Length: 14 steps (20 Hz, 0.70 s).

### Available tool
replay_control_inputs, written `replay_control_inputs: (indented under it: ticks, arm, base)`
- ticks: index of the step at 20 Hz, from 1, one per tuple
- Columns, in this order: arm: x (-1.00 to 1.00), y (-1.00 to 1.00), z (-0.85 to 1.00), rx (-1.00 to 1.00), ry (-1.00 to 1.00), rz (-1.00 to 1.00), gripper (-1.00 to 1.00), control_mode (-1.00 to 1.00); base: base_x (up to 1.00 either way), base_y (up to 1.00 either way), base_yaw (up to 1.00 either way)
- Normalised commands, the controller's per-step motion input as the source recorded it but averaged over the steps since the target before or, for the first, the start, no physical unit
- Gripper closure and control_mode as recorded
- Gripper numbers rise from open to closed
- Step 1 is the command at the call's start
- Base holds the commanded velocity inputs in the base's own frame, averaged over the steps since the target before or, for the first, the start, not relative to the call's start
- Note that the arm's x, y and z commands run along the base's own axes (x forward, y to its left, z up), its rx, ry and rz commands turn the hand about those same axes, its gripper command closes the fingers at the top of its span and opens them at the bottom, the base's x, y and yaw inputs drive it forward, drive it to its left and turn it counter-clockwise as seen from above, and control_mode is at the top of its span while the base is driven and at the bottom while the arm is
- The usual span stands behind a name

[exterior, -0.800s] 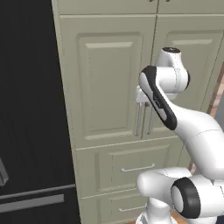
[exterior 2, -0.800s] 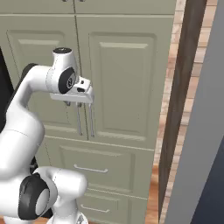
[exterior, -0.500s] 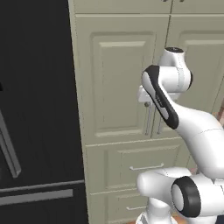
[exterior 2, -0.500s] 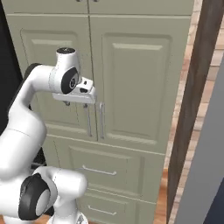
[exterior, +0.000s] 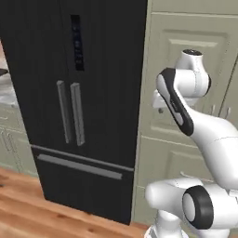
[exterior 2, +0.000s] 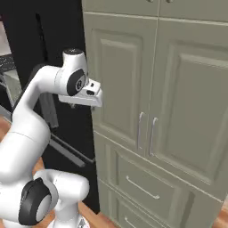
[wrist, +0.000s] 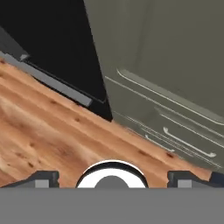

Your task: Navigate to the sink.

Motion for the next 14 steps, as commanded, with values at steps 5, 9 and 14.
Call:
replay_control_inputs:
  ticks: [5,9,14]
  arm:
    - [0.00,0.00,0.00,0.00,0.00,0.00,-1.00,1.00]
    - [0.00,0.00,0.00,0.00,0.00,0.00,-1.00,1.00]
    - [0.00,0.00,0.00,0.00,0.00,0.00,-1.00,1.00]
  base:
    - [-0.20,0.64,0.79]
    - [-0.18,0.81,0.76]
    - [-0.01,0.59,0.73]
